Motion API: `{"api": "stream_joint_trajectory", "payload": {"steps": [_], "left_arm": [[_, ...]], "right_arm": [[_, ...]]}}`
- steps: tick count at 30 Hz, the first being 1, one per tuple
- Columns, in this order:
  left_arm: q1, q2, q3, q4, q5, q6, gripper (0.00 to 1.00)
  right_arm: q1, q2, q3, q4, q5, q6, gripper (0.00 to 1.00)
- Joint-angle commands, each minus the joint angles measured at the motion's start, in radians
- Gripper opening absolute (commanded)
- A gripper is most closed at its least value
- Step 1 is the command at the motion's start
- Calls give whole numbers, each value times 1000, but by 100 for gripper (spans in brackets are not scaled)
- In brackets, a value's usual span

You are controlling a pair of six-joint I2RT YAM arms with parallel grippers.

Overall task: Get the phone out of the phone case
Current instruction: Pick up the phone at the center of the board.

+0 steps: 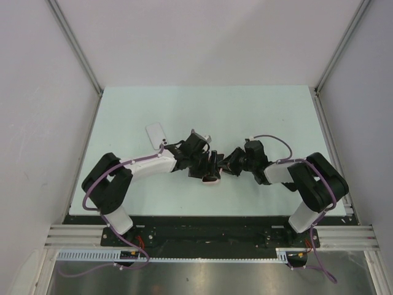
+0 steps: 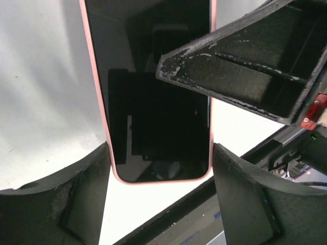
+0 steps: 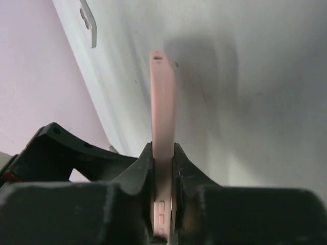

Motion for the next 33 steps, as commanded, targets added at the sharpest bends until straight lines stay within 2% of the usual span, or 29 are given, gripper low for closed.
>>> {"api": "stream_joint_trajectory", "payload": {"steps": [1,2,3,4,6,10,11,14,15,16,18,19,22,27,28,33], "left_arm": [[-11,-54,9,60,75,-5,66],[-10,-60,15,55,78,4,70],[-7,-61,20,48,77,18,82],[5,-66,27,29,66,51,89],[42,-92,31,-4,81,73,98],[183,-227,-131,167,300,21,100],[203,-279,-164,266,386,-3,100],[266,-336,-300,544,511,-147,98],[279,-342,-336,621,567,-245,96],[294,-344,-392,775,589,-293,95],[306,-339,-446,946,641,-452,93],[312,-329,-478,1097,651,-498,93],[311,-302,-506,1289,678,-608,92],[311,-244,-520,1449,698,-718,84],[311,-220,-526,1524,698,-743,82],[309,-135,-519,1703,691,-884,72]], "right_arm": [[9,27,2,155,-74,56,0],[9,24,2,157,-77,50,0],[2,10,0,157,-89,39,0],[-2,-2,0,151,-93,26,0],[-16,-74,-1,97,-91,-32,0],[-34,-246,-4,-33,-71,-169,0],[-39,-271,-7,-50,-79,-187,0],[-54,-354,-22,1,-143,-215,0],[-57,-366,-27,28,-186,-211,0],[-57,-383,-29,51,-208,-206,0],[-50,-389,-30,117,-266,-194,0],[-48,-392,-30,131,-275,-180,0],[-41,-388,-32,176,-300,-160,0],[-22,-331,-44,367,-378,-61,0],[-15,-319,-42,419,-386,-50,0],[21,-265,-42,505,-409,7,0]]}}
